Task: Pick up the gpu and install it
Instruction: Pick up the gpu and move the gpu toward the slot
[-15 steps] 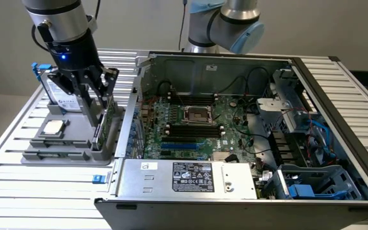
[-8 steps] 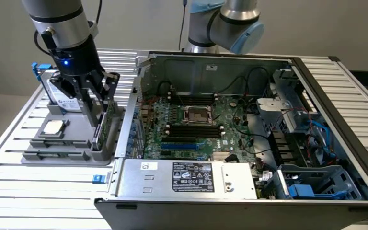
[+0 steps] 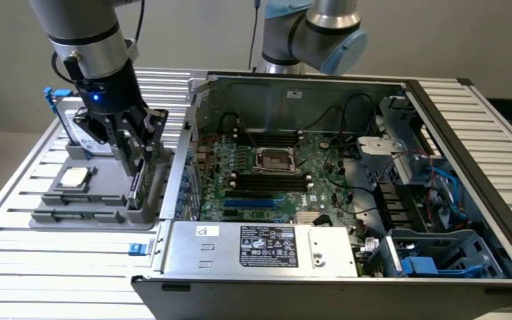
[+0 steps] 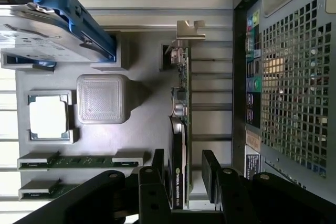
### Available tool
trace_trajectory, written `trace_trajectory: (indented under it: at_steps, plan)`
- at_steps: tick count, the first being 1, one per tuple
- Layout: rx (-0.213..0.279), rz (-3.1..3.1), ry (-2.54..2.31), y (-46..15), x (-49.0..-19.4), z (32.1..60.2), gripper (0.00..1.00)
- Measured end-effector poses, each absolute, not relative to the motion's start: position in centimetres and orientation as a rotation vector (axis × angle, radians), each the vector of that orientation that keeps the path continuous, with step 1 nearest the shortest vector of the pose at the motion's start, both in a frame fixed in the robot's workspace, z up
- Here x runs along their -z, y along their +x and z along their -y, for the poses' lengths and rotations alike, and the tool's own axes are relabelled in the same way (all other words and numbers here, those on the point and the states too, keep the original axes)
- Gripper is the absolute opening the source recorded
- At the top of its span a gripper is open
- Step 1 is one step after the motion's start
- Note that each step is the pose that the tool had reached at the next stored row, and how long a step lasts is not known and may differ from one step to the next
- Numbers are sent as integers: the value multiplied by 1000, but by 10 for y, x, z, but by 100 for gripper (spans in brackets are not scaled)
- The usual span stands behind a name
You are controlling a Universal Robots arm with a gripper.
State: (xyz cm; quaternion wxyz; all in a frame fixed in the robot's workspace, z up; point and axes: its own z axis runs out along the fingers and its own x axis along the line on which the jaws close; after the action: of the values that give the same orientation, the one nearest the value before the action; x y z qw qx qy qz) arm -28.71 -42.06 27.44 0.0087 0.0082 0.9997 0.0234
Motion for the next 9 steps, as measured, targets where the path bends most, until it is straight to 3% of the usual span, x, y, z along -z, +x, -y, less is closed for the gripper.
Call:
trace_trajectory:
  at_steps: [9]
  plan:
    - [-73,-3123,13,-287,-258,421,42]
